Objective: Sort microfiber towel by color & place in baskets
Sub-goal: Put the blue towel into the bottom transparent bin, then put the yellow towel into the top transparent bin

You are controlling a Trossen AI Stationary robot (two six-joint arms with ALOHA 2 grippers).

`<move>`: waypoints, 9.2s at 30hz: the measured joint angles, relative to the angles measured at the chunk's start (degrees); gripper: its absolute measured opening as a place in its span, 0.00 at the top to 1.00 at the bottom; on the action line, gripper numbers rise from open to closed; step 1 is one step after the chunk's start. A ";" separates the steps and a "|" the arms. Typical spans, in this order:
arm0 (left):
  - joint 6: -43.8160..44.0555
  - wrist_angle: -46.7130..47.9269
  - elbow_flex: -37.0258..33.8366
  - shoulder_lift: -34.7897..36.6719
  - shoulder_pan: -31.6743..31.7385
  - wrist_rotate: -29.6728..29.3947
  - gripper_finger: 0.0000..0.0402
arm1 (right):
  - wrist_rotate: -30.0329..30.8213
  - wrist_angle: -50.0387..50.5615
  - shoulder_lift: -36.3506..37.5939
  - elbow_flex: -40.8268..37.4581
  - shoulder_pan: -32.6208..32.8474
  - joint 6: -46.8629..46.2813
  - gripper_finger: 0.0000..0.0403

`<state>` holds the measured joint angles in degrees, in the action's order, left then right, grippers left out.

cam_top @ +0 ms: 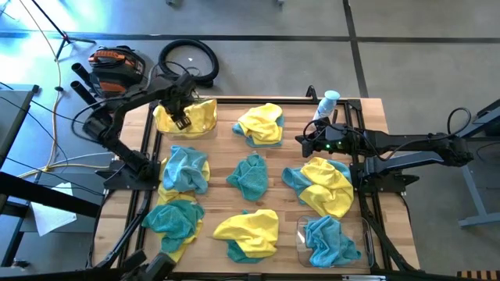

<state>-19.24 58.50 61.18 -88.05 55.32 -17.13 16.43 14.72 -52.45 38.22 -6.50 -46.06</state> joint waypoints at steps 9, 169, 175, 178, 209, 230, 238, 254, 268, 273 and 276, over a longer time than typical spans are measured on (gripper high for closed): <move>18.80 1.44 0.03 15.59 -3.88 11.73 0.74 | -0.10 0.02 0.00 0.00 0.00 6.96 1.00; 35.70 -18.62 -23.00 66.66 -65.85 6.06 1.00 | -13.07 52.31 -42.86 46.03 54.31 -62.08 0.99; 35.67 -18.62 -23.00 66.69 -65.85 6.06 1.00 | -12.44 36.67 -42.88 36.80 49.99 -56.37 0.99; 35.69 -18.60 -23.00 66.66 -65.87 6.06 1.00 | -12.52 34.38 -42.88 33.94 49.53 -55.46 0.99; 32.52 -18.43 -23.00 66.66 -65.85 6.06 1.00 | -11.52 32.13 -50.34 32.15 52.30 -46.47 0.79; 32.52 -18.47 -23.00 66.66 -65.85 6.06 1.00 | -11.96 45.42 -50.34 43.37 52.30 -47.06 0.71; 32.52 -18.47 -23.00 66.66 -65.85 6.06 1.00 | -5.11 56.30 -50.34 51.44 52.26 -45.95 0.71; 43.73 -18.84 -23.03 66.66 -65.85 0.11 0.90 | 3.98 56.89 -50.34 54.47 45.42 -42.45 0.71; 38.67 -28.09 -23.06 59.90 -65.85 -4.49 0.72 | 11.64 41.30 -37.80 33.25 38.73 -31.71 0.71; 33.84 -36.99 -22.74 51.18 -65.04 -7.86 0.72 | 14.94 25.88 -25.46 18.40 36.82 -22.66 0.71; 33.05 -38.60 -20.68 43.91 -62.47 -7.77 0.72 | 14.92 18.83 -17.25 10.02 34.92 -18.67 0.71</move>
<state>13.81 19.91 40.49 -44.14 -7.14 -24.89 31.35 33.55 -69.70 48.23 28.42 -64.73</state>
